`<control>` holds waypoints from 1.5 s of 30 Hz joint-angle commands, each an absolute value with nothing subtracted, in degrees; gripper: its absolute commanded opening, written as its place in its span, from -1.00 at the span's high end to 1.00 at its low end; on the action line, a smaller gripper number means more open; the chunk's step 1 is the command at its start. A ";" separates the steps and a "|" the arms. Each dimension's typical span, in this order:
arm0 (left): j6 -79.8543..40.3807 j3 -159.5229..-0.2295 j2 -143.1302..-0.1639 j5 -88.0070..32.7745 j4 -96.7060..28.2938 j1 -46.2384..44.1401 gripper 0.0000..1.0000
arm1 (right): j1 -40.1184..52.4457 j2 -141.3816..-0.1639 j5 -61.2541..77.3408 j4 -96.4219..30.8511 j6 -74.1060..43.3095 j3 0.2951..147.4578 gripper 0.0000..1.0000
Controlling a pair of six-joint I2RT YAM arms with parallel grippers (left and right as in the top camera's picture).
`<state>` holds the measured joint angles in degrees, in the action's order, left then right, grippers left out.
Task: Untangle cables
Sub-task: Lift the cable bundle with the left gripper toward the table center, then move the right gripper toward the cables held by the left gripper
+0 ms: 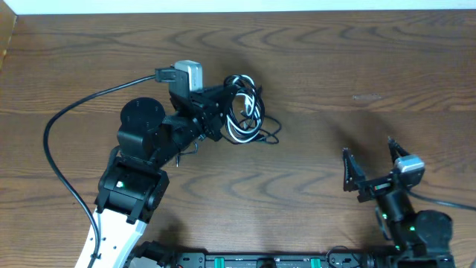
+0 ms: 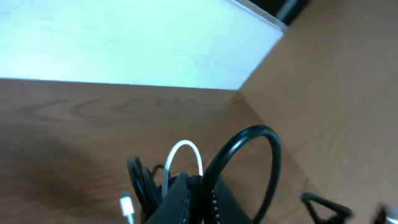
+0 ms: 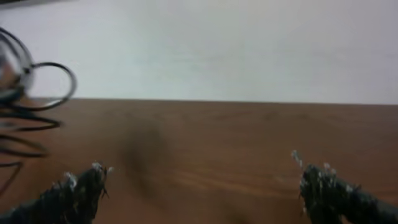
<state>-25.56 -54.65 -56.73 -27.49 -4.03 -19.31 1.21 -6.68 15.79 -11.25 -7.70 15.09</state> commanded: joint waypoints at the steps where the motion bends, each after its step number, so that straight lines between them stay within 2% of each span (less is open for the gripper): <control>1: -32.36 -56.38 -56.64 -23.33 -3.33 -19.38 0.85 | 1.50 -13.39 21.43 -14.33 -9.47 23.51 -0.98; 7: -34.09 -56.38 -56.84 -23.33 -2.92 -19.38 0.85 | 1.50 -30.39 38.76 -16.71 -9.39 35.51 -0.99; 11: -42.11 -56.38 -56.84 -23.29 -2.90 -19.38 0.85 | 1.50 -40.27 55.92 -6.20 -11.66 37.28 -0.99; 14: -47.62 -56.38 -56.86 -23.29 -2.90 -19.38 0.85 | 1.61 -44.77 61.43 1.37 -17.54 37.28 -0.98; 17: -50.41 -56.38 -56.86 -23.27 -2.87 -19.38 0.85 | 1.61 -48.49 61.71 6.79 -27.94 37.28 -0.99; 22: -51.64 -56.38 -56.86 -22.59 -2.87 -19.38 0.85 | 1.61 -54.00 60.01 9.65 -41.91 37.28 -0.73; 28: -51.55 -56.38 -56.95 -21.30 -2.90 -19.38 0.85 | 2.11 -60.01 60.03 9.65 -60.31 37.28 -0.59; 38: -51.55 -56.38 -58.74 -21.41 -2.90 -19.38 0.85 | 9.76 -63.66 56.10 9.65 -62.37 37.28 -0.51; 45: -51.57 -56.38 -58.83 -22.28 -2.20 -19.40 0.85 | 14.57 -63.77 47.48 9.65 -64.07 37.28 -0.36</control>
<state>-51.22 -54.65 -59.07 -21.91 -3.25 -19.31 13.02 -63.48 52.90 9.67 -62.50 36.69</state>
